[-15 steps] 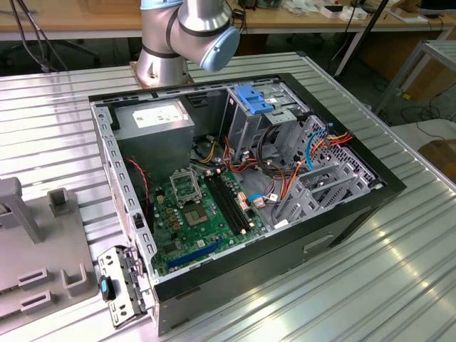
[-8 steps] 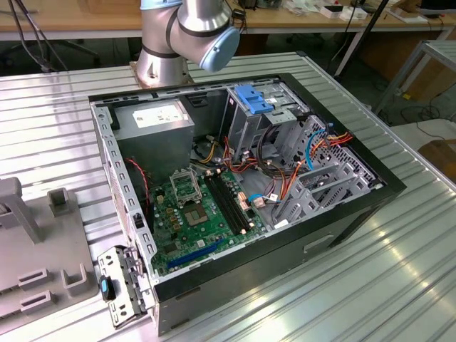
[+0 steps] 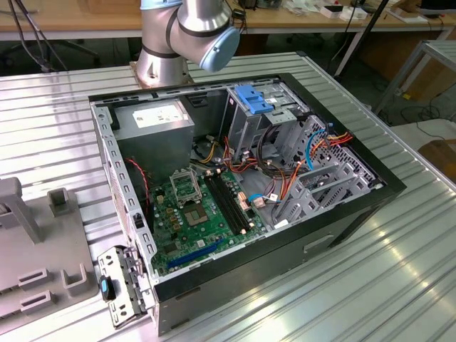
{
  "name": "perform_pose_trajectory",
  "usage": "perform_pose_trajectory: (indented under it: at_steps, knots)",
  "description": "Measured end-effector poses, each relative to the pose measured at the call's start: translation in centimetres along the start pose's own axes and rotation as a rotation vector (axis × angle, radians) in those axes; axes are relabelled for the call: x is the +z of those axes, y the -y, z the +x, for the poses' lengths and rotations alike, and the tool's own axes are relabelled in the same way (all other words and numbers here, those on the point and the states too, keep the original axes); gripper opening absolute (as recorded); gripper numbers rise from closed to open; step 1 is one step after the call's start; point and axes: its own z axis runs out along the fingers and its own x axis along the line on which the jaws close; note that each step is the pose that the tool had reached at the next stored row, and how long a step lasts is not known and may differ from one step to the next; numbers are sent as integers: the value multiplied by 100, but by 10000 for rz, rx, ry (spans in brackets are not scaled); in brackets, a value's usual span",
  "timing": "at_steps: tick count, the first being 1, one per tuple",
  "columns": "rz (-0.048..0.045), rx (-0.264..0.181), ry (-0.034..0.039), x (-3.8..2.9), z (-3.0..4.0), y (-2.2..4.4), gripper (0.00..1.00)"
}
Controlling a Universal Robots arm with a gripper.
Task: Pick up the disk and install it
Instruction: 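Pick up the disk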
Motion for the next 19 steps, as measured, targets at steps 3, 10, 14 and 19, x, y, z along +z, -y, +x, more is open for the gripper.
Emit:
perform_pose_trajectory:
  at_steps: [3, 10, 14, 19]
  knots:
    - [0, 0, 0, 0, 0, 1, 46]
    - [-1, 159, -2, -1, 0, 26, 39]
    - [-2, 164, -2, 0, 0, 28, 39]
    - [-3, 164, -3, 0, 0, 28, 37]
